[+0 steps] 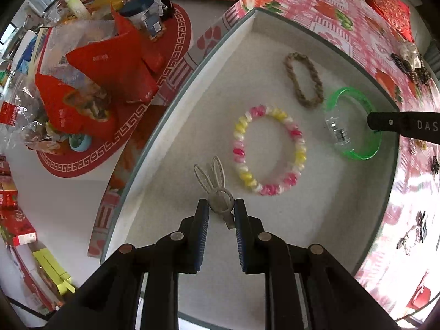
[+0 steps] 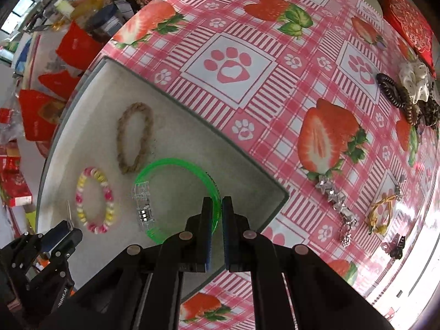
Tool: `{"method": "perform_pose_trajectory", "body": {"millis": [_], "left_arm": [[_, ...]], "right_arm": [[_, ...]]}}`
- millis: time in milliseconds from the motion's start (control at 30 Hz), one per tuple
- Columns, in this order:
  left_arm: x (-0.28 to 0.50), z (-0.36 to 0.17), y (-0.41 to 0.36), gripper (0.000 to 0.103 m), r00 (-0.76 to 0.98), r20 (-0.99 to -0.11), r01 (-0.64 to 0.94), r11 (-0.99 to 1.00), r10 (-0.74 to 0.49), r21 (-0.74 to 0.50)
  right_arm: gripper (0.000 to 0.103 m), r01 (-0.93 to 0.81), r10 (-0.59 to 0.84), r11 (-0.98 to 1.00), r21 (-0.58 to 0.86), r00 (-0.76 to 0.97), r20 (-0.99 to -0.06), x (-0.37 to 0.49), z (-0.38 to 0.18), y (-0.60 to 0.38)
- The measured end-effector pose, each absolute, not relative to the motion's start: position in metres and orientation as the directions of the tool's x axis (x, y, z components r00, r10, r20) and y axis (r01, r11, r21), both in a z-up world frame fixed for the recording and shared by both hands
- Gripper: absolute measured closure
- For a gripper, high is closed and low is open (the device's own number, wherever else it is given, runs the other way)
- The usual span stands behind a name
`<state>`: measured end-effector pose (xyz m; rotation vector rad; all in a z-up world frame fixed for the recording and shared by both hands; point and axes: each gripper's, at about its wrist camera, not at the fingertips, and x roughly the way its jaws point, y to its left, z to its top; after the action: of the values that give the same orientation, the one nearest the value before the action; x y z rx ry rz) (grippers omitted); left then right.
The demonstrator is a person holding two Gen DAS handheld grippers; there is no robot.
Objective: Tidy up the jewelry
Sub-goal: 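Carry the clip and bangle into the white tray and open both tools, then withdraw both open tools from the tray back over the table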
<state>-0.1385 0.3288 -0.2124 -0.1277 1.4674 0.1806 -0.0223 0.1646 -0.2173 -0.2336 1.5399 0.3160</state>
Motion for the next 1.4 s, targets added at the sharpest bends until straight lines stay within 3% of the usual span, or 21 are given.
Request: {"method": "perform_pose_trajectory", "body": {"millis": [400,733,800,833,933,967,1000,1100,1333,1400], "left_arm": [[-0.137,-0.211,0.321,0.078,0.095,-0.992,-0.163,0.984,0.080,0.064],[-0.141,-0.193,0.319,0.078,0.125,-0.990,-0.178,0.983,0.071,0.048],[-0.145,-0.185,0.321,0.078,0.147,-0.988,-0.189,0.982,0.046,0.017],[-0.146,-0.182,0.321,0.078,0.155,-0.987,-0.191,0.982,0.037,0.007],[-0.151,-0.173,0.323,0.078,0.177,-0.984,-0.194,0.980,0.000,-0.034],[-0.153,-0.170,0.324,0.078,0.183,-0.983,-0.194,0.980,-0.009,-0.045],[-0.154,-0.167,0.325,0.075,0.187,-0.982,-0.191,0.980,-0.018,-0.054],[-0.160,-0.155,0.326,0.000,0.208,-0.978,-0.196,0.979,-0.011,-0.053],[-0.165,-0.137,0.323,0.000,0.222,-0.975,-0.192,0.981,0.016,-0.027],[-0.165,-0.135,0.319,0.000,0.221,-0.975,-0.184,0.983,0.024,-0.017]], "right_arm": [[0.096,-0.336,0.045,0.941,0.038,0.014,-0.999,-0.004,-0.230,0.174],[0.093,-0.298,0.110,0.948,0.110,-0.017,-0.994,-0.023,-0.218,0.154],[0.090,-0.294,0.135,0.946,0.136,-0.023,-0.991,-0.025,-0.214,0.150],[0.083,-0.295,0.145,0.945,0.144,-0.018,-0.989,-0.026,-0.211,0.149],[0.045,-0.289,0.177,0.942,0.170,-0.004,-0.984,-0.030,-0.203,0.144],[0.044,-0.286,0.190,0.941,0.181,0.006,-0.982,-0.031,-0.200,0.141],[0.044,-0.285,0.202,0.939,0.190,0.010,-0.979,-0.033,-0.197,0.139],[0.044,-0.282,0.225,0.936,0.211,0.018,-0.974,-0.039,-0.190,0.134],[0.042,-0.265,0.269,0.931,0.251,0.037,-0.962,-0.053,-0.171,0.114],[0.036,-0.253,0.278,0.932,0.259,0.039,-0.960,-0.059,-0.166,0.106]]}}
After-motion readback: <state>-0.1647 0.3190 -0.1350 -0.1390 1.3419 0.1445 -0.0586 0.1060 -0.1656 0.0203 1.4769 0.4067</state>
